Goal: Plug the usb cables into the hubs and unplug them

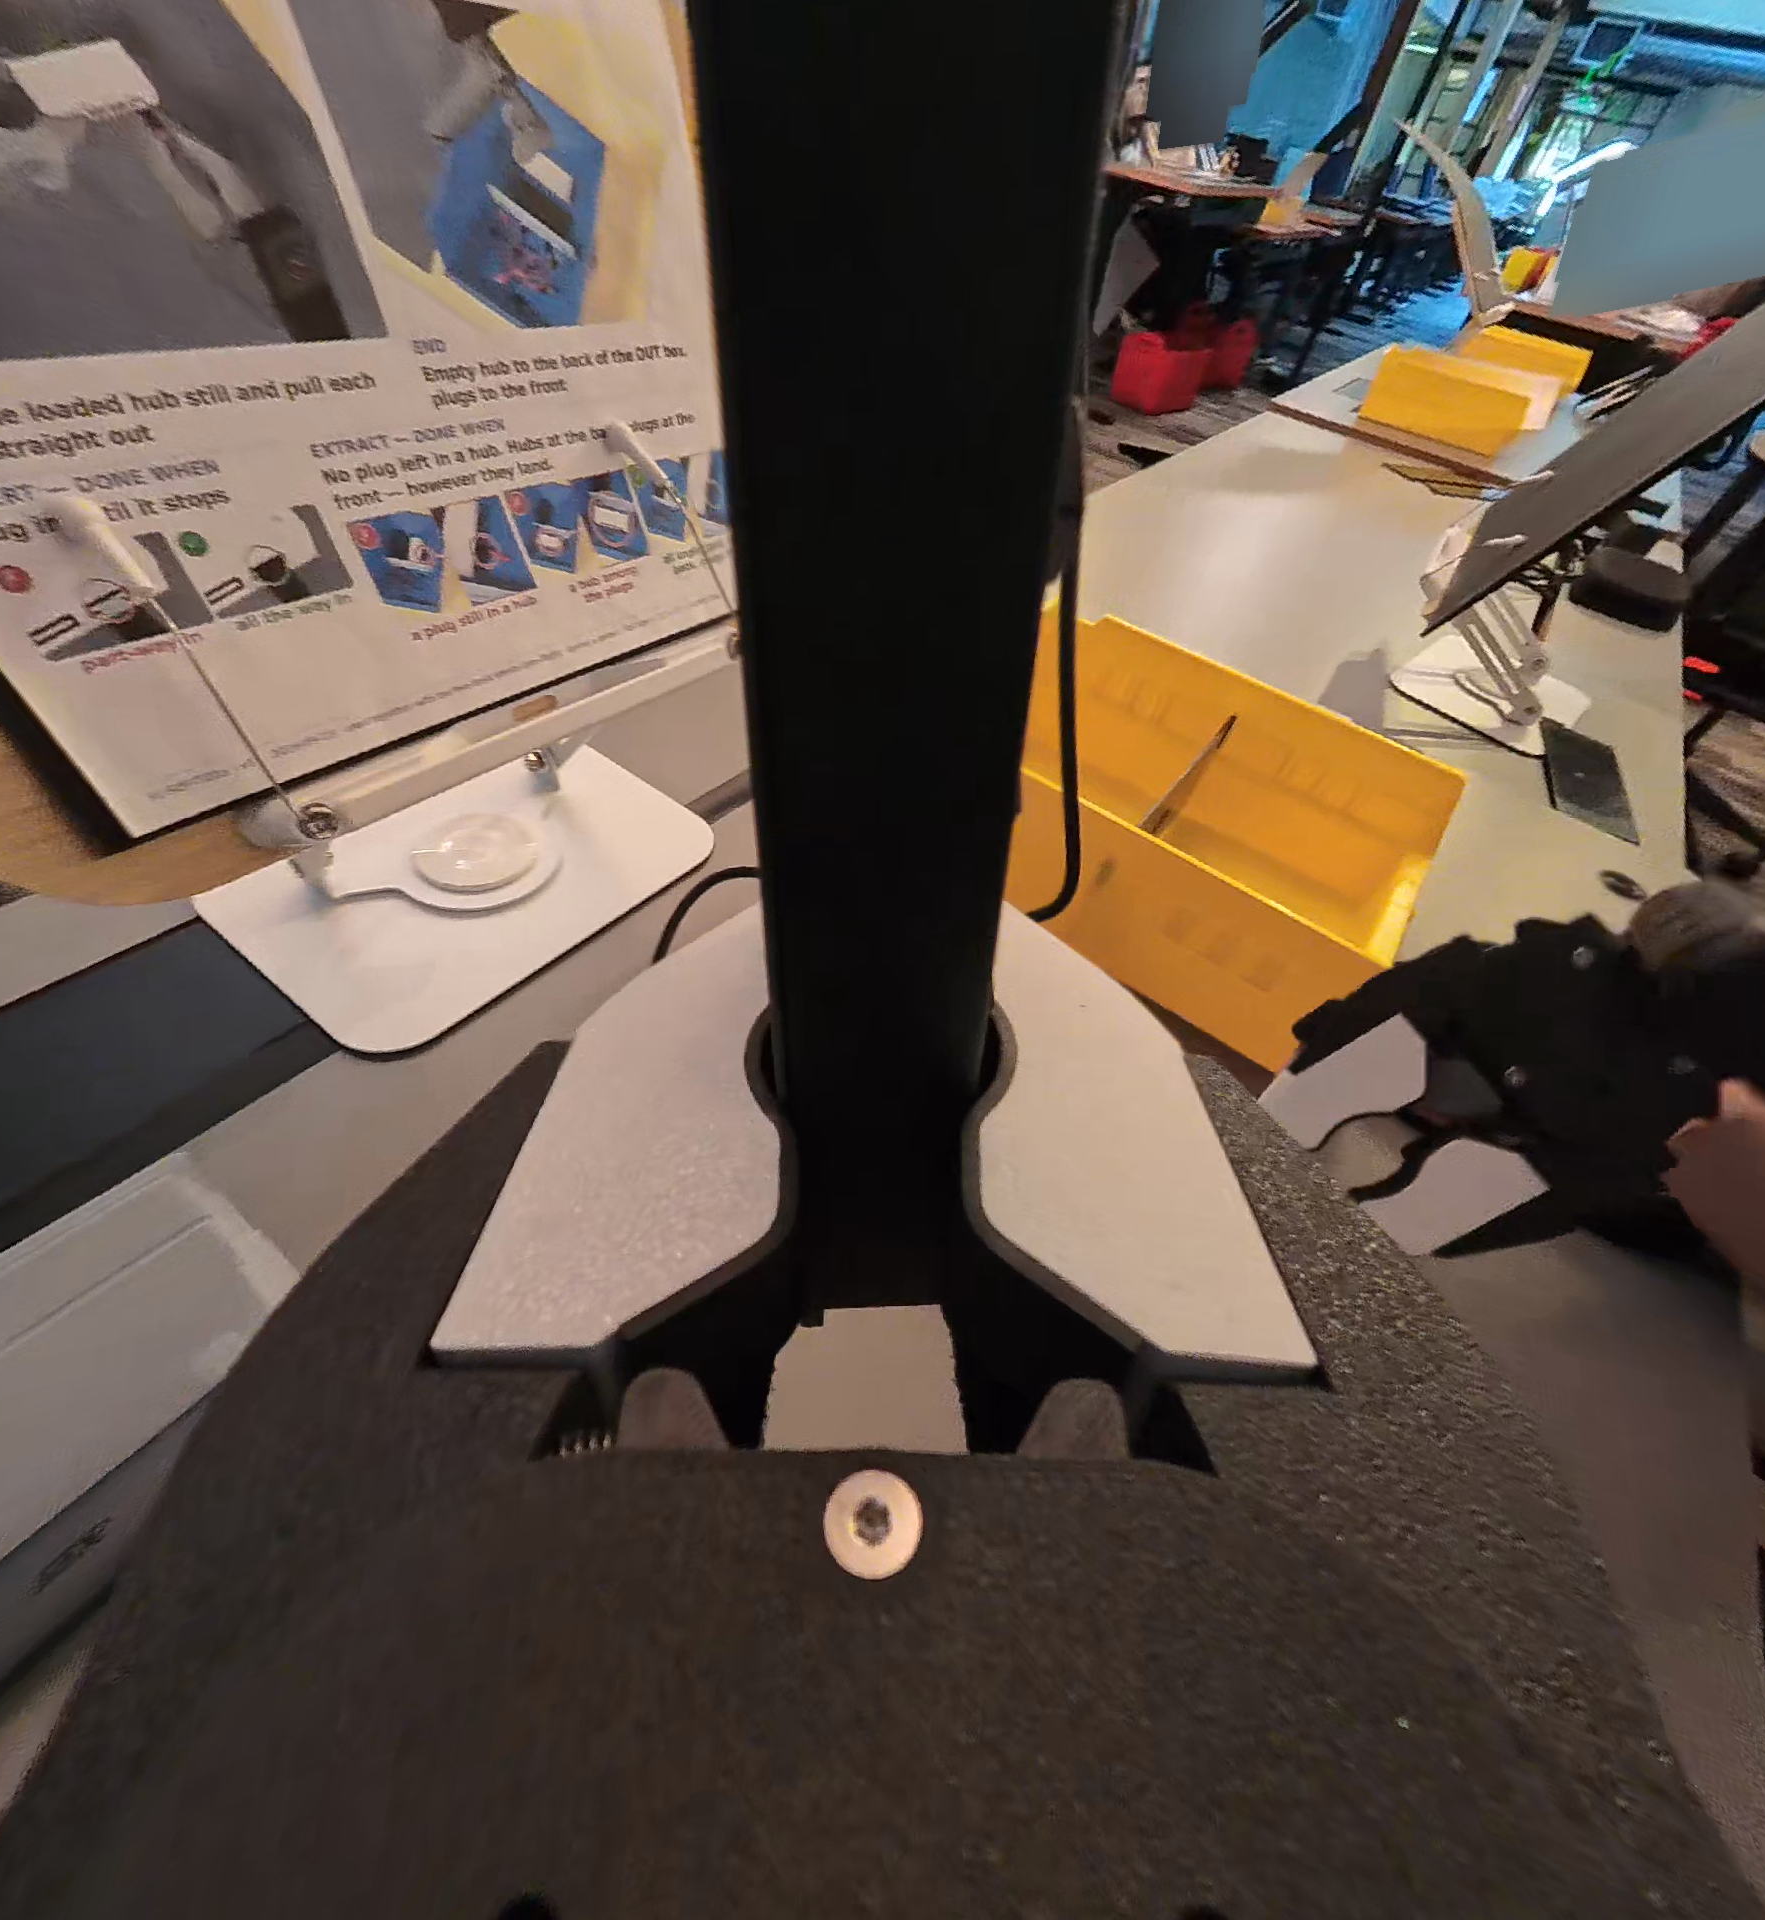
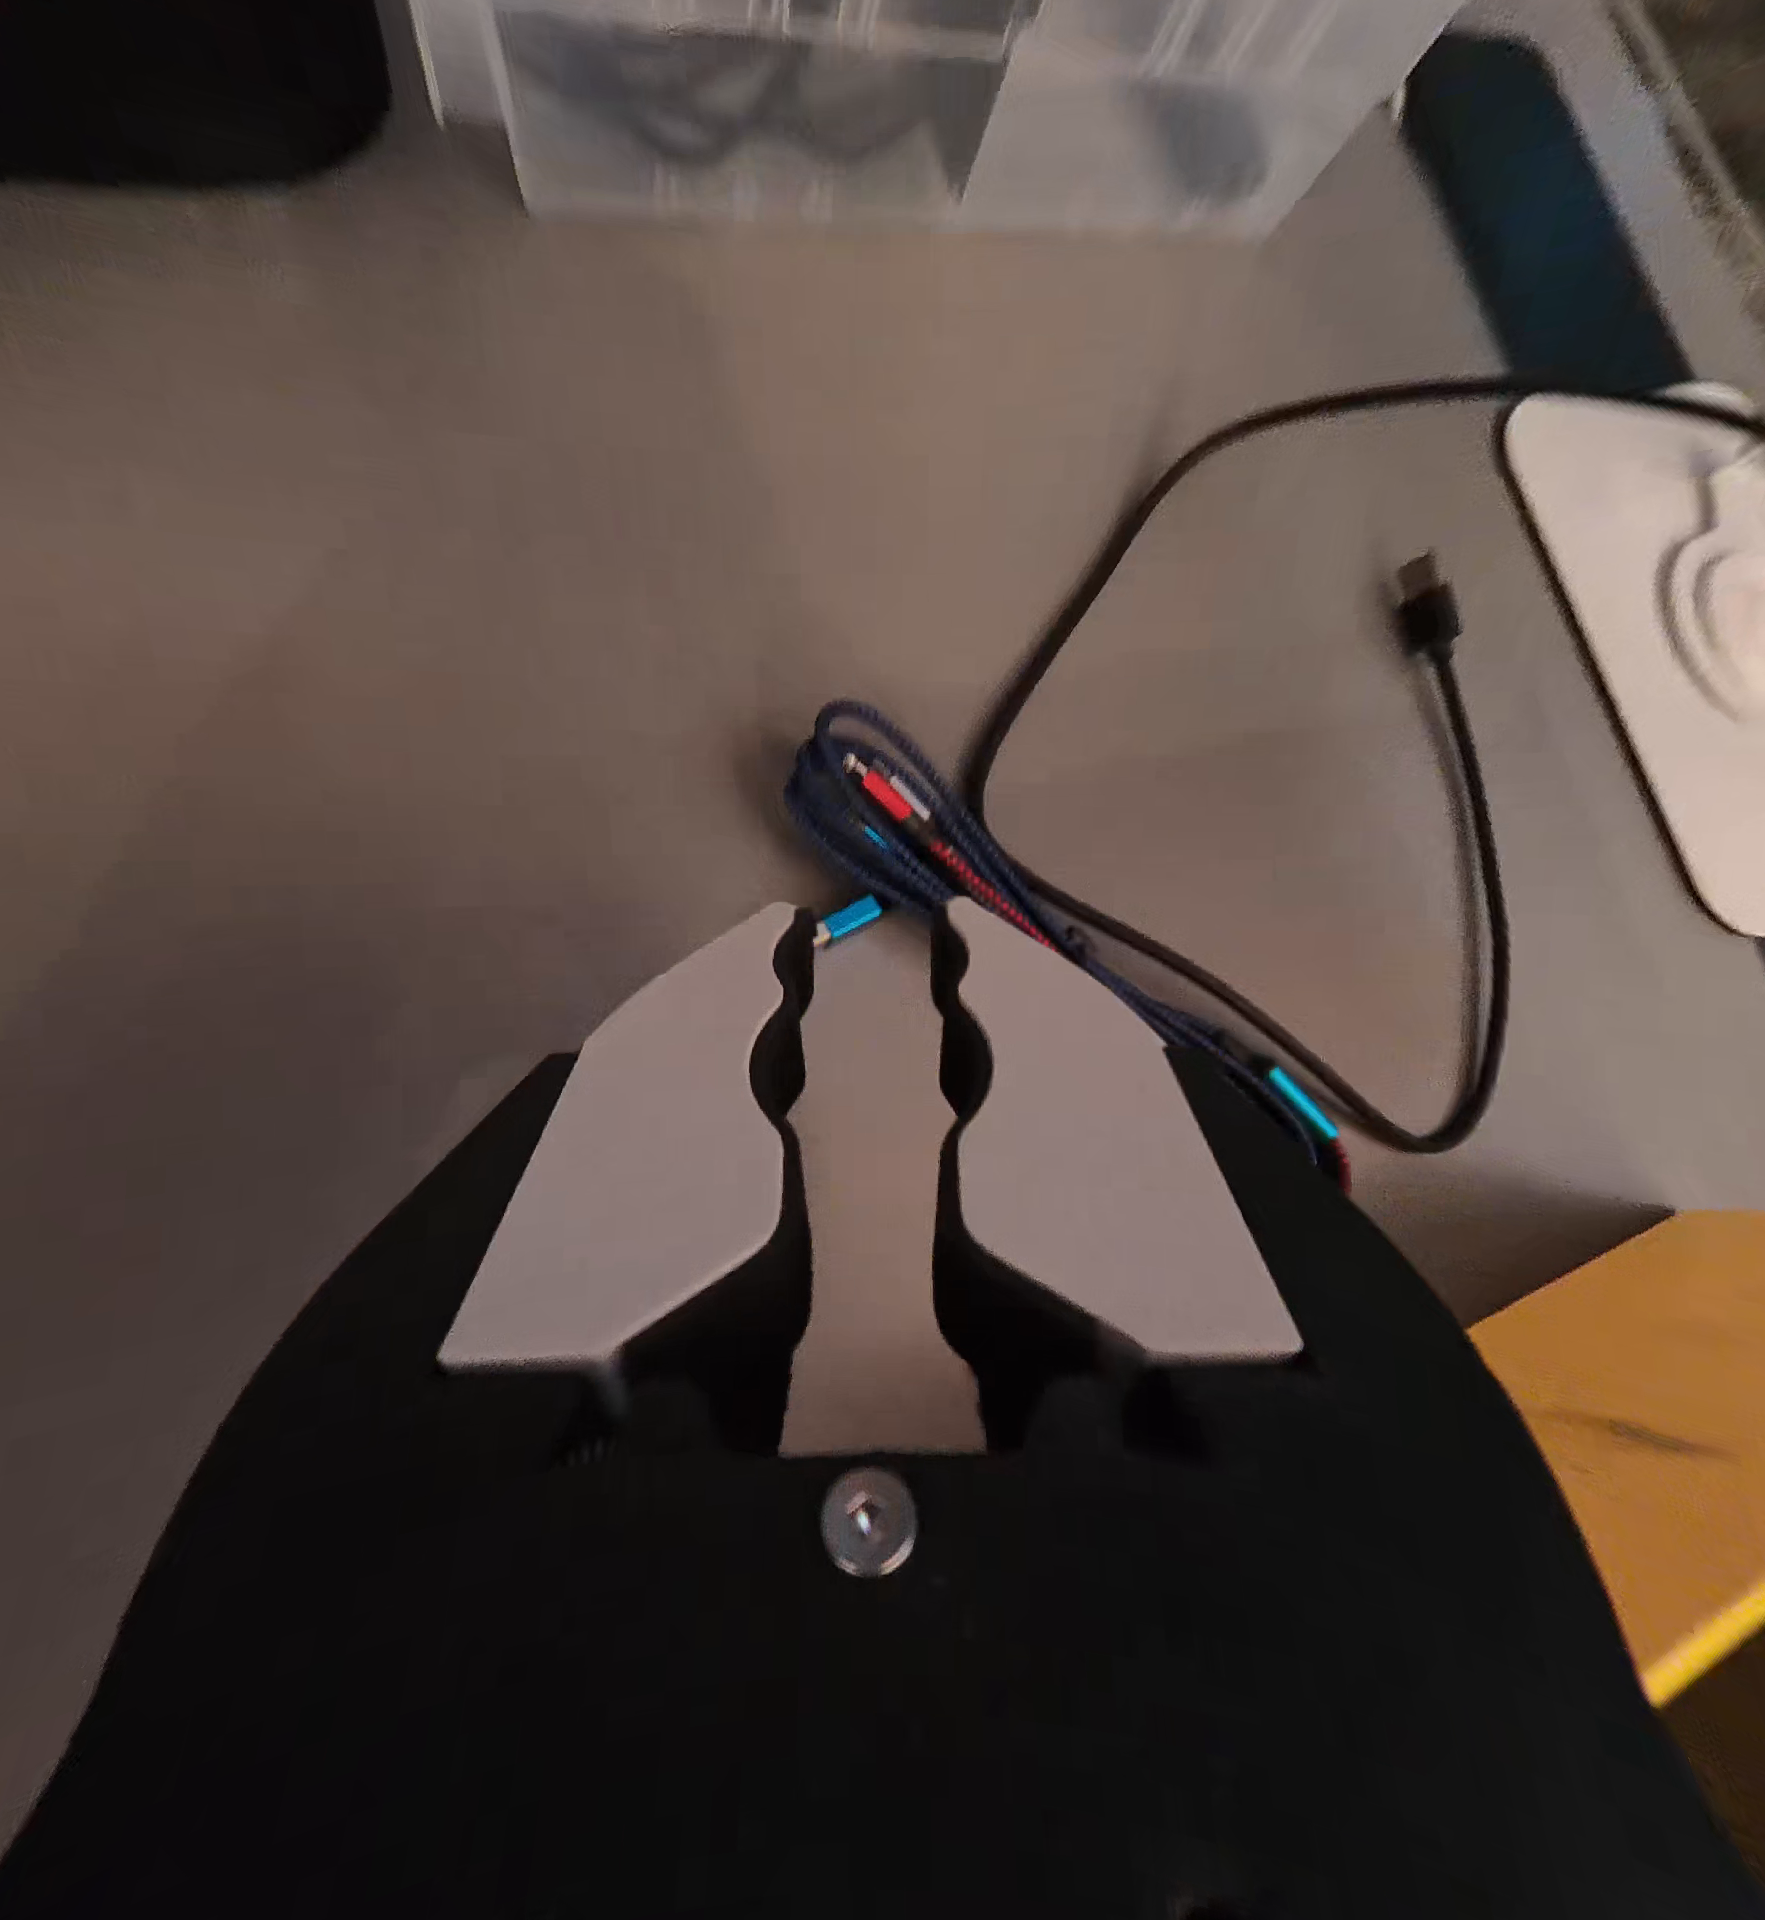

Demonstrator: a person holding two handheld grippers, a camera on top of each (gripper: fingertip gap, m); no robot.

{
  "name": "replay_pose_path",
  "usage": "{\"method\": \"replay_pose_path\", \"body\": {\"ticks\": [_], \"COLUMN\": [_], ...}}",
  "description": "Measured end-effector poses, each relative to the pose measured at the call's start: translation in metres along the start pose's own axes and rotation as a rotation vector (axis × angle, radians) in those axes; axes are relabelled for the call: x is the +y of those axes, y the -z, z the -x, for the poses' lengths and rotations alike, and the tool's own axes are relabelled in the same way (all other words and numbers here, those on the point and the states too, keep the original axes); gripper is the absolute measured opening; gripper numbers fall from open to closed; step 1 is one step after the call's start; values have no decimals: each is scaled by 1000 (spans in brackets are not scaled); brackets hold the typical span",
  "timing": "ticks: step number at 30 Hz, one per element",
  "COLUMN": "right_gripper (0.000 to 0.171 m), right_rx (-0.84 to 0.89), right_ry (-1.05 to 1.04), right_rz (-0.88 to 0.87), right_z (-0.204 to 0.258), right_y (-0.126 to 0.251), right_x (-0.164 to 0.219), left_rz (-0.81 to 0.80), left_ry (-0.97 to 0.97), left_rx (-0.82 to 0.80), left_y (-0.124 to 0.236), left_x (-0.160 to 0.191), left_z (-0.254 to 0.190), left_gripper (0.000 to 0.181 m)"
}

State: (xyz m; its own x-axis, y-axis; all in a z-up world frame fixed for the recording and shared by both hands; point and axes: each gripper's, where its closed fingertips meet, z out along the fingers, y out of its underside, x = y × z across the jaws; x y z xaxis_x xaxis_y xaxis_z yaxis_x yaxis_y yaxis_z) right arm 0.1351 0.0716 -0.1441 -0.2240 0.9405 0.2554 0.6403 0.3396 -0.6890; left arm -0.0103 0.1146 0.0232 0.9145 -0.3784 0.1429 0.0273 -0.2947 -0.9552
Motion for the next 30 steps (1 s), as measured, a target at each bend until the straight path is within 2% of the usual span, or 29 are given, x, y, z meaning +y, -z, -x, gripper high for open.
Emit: {"method": "replay_pose_path", "body": {"ticks": [3, 9, 14, 16, 19, 25, 30], "right_gripper": [23, 24, 23, 30, 30, 14, 10], "right_rx": [6, -89, -143, -150, -227, -250, -329], "right_ry": [90, 415, 714, 765, 723, 567, 248], "right_rz": [109, 354, 408, 450, 514, 511, 538], "right_z": [-3, -2, -11, -24, -28, -30, -3], "right_y": [-12, -27, -37, -46, -54, -59, -50], "right_x": [14, 23, 16, 25, 43, 38, 32], "left_rz": [-22, -48, -64, -73, -64, -53, -54], "left_ry": [6, 15, 13, 14, 0, -1, 10], "left_rx": [11, 1, -6, -2, -2, 5, 11], "left_y": [5, 15, 27, 29, 28, 24, 25], "left_x": [-4, -7, -10, -13, -12, -10, -10], "left_z": [1, 6, 9, 8, 6, 6, 7], "left_gripper": [27, 27, 27, 27, 27, 27, 27]}}
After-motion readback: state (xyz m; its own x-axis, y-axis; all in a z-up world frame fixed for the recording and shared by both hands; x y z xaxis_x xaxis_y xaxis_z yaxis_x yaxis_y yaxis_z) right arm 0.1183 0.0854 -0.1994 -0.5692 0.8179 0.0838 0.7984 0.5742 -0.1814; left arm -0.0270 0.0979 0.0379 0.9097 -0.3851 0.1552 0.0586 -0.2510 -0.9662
